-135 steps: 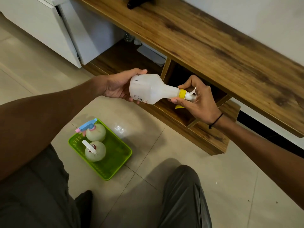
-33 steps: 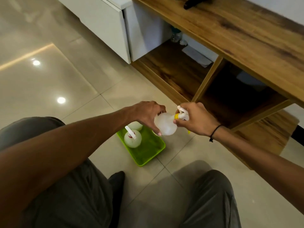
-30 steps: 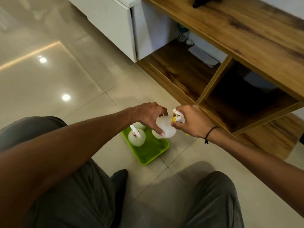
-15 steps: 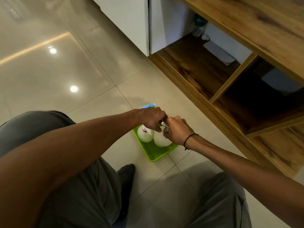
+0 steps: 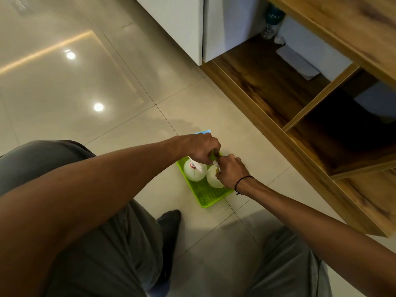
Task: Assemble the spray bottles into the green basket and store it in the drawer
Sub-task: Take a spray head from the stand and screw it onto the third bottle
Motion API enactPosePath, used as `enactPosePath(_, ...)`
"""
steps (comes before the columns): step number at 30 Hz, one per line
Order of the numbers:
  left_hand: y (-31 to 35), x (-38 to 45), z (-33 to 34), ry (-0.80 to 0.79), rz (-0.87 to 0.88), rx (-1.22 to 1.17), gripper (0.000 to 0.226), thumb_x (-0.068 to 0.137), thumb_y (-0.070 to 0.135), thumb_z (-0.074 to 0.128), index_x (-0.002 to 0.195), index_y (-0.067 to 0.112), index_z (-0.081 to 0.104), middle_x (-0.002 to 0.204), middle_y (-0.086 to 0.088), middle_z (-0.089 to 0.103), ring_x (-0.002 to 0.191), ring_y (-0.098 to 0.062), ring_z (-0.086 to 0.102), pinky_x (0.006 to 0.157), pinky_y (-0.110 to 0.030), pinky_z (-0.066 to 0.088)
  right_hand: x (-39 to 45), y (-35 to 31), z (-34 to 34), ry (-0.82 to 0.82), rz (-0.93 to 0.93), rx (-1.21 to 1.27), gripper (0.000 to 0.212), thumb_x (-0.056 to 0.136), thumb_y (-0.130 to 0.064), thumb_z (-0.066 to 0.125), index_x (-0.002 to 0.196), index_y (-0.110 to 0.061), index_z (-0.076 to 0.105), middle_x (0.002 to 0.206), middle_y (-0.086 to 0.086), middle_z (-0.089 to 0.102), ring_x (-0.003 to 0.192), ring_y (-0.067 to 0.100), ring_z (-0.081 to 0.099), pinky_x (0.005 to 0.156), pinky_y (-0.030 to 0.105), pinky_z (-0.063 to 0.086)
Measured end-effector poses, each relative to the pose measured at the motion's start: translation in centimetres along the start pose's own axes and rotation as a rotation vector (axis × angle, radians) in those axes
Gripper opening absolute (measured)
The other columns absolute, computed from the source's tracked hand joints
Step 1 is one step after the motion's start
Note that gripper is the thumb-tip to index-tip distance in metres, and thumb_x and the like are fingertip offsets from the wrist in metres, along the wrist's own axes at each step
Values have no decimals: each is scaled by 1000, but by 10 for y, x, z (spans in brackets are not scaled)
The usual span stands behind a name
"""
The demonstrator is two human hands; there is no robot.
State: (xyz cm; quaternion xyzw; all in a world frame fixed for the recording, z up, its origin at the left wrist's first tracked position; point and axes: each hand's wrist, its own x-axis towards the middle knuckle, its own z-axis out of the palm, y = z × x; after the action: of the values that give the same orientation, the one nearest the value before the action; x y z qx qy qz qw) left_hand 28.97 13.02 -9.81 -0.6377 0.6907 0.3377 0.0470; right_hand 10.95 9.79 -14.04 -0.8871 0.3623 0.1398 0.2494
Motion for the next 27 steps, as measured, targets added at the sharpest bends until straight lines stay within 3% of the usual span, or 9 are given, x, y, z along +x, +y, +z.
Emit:
enactPosePath(3, 0, -3, -4, 34, -15, 4, 40, 92, 31, 76, 128, 16, 67, 113, -3, 76, 99, -13, 59, 81, -25, 44, -1, 0, -1, -23, 26, -3, 27, 92, -23, 62, 117, -12, 64, 117, 22, 58, 109, 48, 59, 83, 42, 49)
enactPosePath(6, -1, -9, -10, 89, -45, -22, 33, 92, 29, 72, 123, 17, 70, 111, -1, 76, 106, -18, 65, 95, -36, 53, 0, -2, -8, -71, 31, -33, 44, 88, -48, 69, 115, -14, 63, 120, 19, 61, 112, 45, 60, 89, 42, 49)
enactPosePath(12, -9, -26, -21, 258, -162, -155, 23, 93, 25, 70, 112, 13, 76, 97, 1, 75, 92, -19, 69, 89, -34, 56, 12, 0, -41, -42, 66, -28, 53, 88, -70, 47, 99, -18, 54, 121, 22, 63, 107, 47, 60, 76, 39, 42)
enactPosePath(17, -21, -36, -22, 353, -321, -330, 16, 95, 27, 69, 102, 14, 75, 74, 2, 76, 80, -21, 79, 87, -35, 59, 31, 4, -61, 1, 135, 17, 75, 92, -81, 31, 128, -22, 59, 129, 20, 63, 116, 45, 61, 85, 46, 46)
enactPosePath(21, -41, -43, -10, 448, -570, -677, 17, 93, 26, 68, 98, 10, 70, 77, -14, 78, 62, -27, 72, 73, -36, 65, 49, 9, -60, -105, 216, 127, 72, 94, -78, 33, 135, -22, 54, 130, 17, 61, 106, 42, 64, 82, 44, 55)
enactPosePath(24, -50, -42, 5, 719, -704, -822, 28, 90, 42, 73, 90, 14, 69, 66, -6, 71, 45, -15, 65, 54, -27, 55, 61, 14, -48, -227, 264, 188, 66, 97, -66, 42, 150, -26, 42, 135, 13, 58, 106, 37, 63, 76, 49, 64)
enactPosePath(26, -59, -45, 17, 884, -822, -892, 33, 90, 49, 69, 88, 16, 66, 75, -7, 72, 50, -17, 65, 58, -27, 52, 68, 17, -37, -278, 281, 207, 62, 99, -55, 48, 152, -26, 39, 134, 14, 58, 108, 37, 63, 76, 53, 65)
enactPosePath(27, -63, -48, 25, 883, -877, -930, 33, 92, 47, 66, 89, 14, 66, 83, -11, 75, 55, -22, 69, 63, -30, 57, 72, 19, -32, -293, 286, 204, 59, 99, -49, 51, 152, -26, 39, 132, 16, 58, 107, 38, 65, 76, 55, 65)
